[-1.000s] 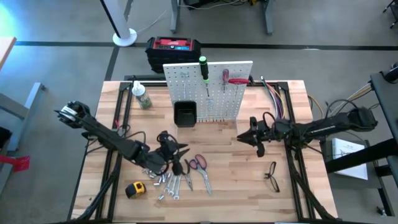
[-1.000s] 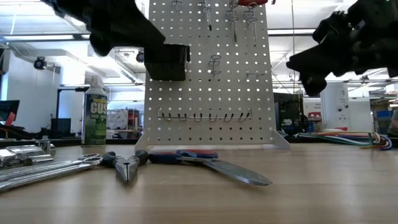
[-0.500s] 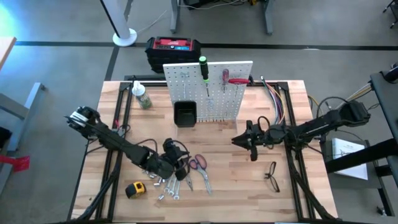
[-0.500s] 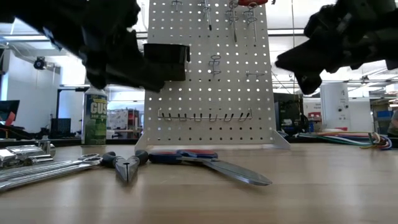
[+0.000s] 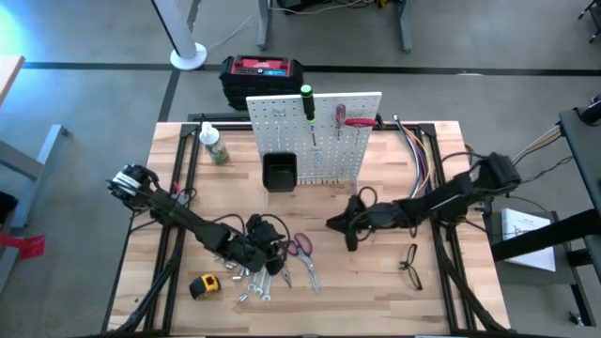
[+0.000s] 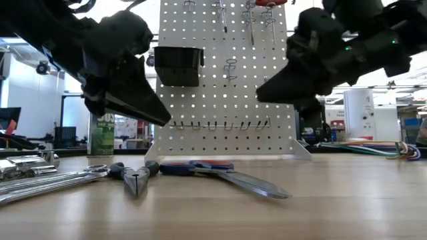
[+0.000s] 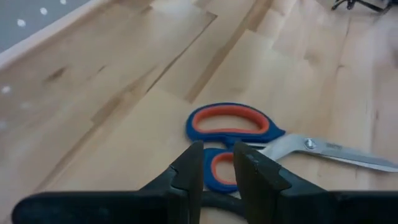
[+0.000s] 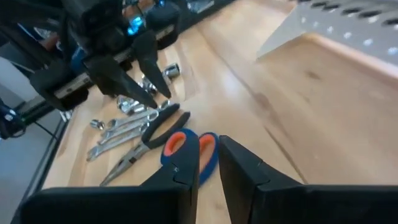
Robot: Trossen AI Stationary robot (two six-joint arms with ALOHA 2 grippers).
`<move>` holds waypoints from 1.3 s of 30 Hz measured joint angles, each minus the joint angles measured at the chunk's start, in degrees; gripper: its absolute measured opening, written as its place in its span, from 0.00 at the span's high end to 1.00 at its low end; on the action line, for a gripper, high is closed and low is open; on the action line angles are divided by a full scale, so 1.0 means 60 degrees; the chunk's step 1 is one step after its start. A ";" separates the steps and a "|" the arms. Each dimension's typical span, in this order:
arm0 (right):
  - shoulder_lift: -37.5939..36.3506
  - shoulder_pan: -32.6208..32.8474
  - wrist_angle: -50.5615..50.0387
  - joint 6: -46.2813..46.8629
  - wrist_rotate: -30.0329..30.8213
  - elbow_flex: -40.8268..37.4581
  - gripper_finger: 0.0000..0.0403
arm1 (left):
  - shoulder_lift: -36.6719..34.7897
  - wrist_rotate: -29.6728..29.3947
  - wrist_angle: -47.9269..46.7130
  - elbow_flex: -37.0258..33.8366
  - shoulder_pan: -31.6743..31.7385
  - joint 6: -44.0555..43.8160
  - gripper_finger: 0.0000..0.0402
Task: Hang tools onto peg board
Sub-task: Hang the blue scissors on the pegboard
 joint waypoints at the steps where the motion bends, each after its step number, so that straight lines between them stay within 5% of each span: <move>1: 0.0243 -0.0003 0.0034 0.0002 -0.0048 0.0193 0.88 | 0.0000 0.0022 -0.0065 0.0000 0.0004 0.0004 0.81; 6: 0.1050 -0.0014 -0.0336 0.0004 -0.0573 0.0835 0.83 | 0.0074 0.0003 -0.0291 -0.0004 0.0086 -0.0004 0.81; 17: 0.1306 -0.0014 -0.4149 -0.0481 -0.0522 0.2746 0.75 | 0.0477 0.0014 -0.0175 -0.0004 0.0222 0.0007 0.81; 24: 0.1288 -0.0014 -0.4225 -0.0786 -0.0465 0.2967 0.71 | 0.0500 0.0582 -0.0163 -0.0004 0.0227 -0.0026 0.81; 30: 0.1268 -0.0016 -0.4471 -0.0871 -0.0461 0.2974 0.68 | 0.0265 0.2451 -0.0636 -0.0004 0.0262 -0.0177 0.81; 39: 0.1214 -0.0017 -0.4625 -0.1703 -0.0445 0.2974 0.70 | 0.0022 0.2220 -0.3413 0.1062 0.0313 -0.0356 0.80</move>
